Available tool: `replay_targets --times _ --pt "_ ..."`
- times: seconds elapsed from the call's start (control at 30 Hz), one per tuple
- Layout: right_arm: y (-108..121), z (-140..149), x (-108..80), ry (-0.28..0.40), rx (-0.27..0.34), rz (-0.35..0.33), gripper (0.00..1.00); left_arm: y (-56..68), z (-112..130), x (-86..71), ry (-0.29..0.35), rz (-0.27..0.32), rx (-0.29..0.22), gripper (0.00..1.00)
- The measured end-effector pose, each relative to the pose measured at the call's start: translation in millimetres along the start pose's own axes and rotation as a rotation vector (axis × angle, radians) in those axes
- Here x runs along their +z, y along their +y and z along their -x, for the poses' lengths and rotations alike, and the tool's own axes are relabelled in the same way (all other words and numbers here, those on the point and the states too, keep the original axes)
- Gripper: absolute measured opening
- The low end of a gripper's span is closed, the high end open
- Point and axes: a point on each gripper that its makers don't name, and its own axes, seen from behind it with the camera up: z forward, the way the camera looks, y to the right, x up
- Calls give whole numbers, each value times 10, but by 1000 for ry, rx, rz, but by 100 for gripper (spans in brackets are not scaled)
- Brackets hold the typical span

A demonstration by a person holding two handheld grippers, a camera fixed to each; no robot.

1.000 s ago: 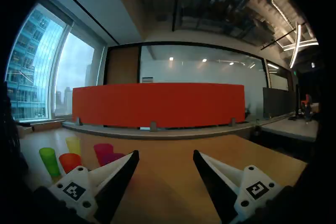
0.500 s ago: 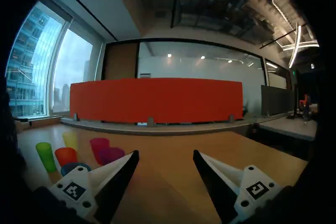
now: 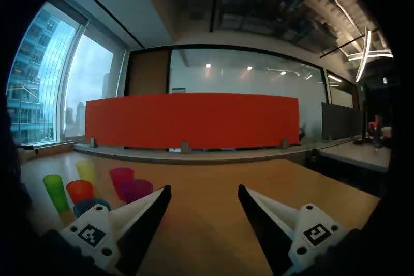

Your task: Pour water

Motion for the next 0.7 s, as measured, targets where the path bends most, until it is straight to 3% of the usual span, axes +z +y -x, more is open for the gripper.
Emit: replay_targets --times 0.7 --pt "2 2 -10 0 0 0 100 5 -5 4 0 0 0 100"
